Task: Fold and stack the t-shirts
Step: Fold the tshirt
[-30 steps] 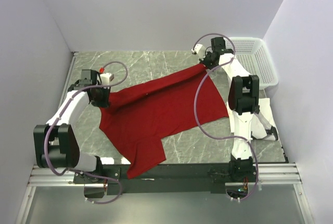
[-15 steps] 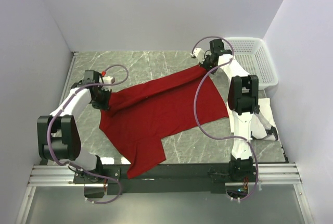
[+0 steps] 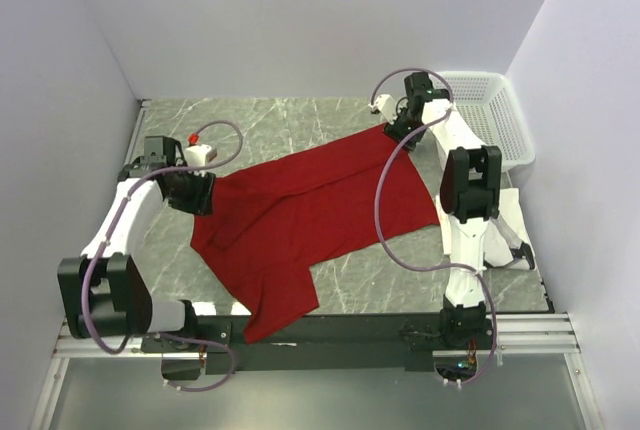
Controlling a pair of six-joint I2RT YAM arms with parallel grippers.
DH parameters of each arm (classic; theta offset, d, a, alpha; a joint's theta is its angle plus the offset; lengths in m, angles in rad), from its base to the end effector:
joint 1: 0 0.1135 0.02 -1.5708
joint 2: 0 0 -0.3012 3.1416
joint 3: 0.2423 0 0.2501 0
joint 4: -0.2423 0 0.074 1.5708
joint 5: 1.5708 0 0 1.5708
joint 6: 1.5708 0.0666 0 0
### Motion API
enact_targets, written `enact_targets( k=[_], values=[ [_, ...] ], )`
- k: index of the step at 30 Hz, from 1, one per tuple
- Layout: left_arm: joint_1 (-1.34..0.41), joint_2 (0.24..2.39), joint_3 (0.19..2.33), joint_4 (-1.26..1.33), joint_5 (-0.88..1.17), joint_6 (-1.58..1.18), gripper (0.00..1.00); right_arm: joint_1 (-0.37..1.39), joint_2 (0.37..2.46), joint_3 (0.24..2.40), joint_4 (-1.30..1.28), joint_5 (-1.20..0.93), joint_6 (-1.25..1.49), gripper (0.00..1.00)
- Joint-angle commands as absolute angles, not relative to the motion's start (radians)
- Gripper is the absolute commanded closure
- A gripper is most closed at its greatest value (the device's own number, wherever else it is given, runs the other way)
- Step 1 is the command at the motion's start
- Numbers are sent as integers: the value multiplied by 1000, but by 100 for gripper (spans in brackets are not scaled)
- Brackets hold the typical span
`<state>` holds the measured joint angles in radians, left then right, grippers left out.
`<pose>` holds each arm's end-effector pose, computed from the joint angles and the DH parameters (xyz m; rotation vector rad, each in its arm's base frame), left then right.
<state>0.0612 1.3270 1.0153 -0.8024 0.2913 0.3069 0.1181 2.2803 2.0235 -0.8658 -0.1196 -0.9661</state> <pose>0.2582 -0.0033 0.2648 0.4112 2.5985 -0.2673 0.5224 0.0700 0.2121 -1.4156 2.2795 -0.1052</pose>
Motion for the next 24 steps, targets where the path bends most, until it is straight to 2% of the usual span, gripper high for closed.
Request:
enact_targets(
  k=[1, 5, 8, 15, 20, 24],
  values=[
    [93, 1410, 1035, -769, 299, 232, 51, 144, 2165, 2017, -971, -92, -916, 48],
    [115, 1515, 1063, -724, 293, 190, 60, 182, 2146, 1898, -1008, -72, -881, 62],
    [126, 1597, 1084, -698, 288, 163, 66, 192, 2138, 1809, -989, -57, -844, 67],
    [166, 1779, 1137, -655, 198, 150, 78, 202, 2122, 1646, -931, -38, -787, 71],
    [224, 1913, 1213, -646, 158, 164, 82, 262, 2082, 1516, -933, -58, -744, 72],
    [256, 1983, 1371, -689, 160, 190, 83, 325, 2023, 1428, -966, -119, -706, 72]
  ],
)
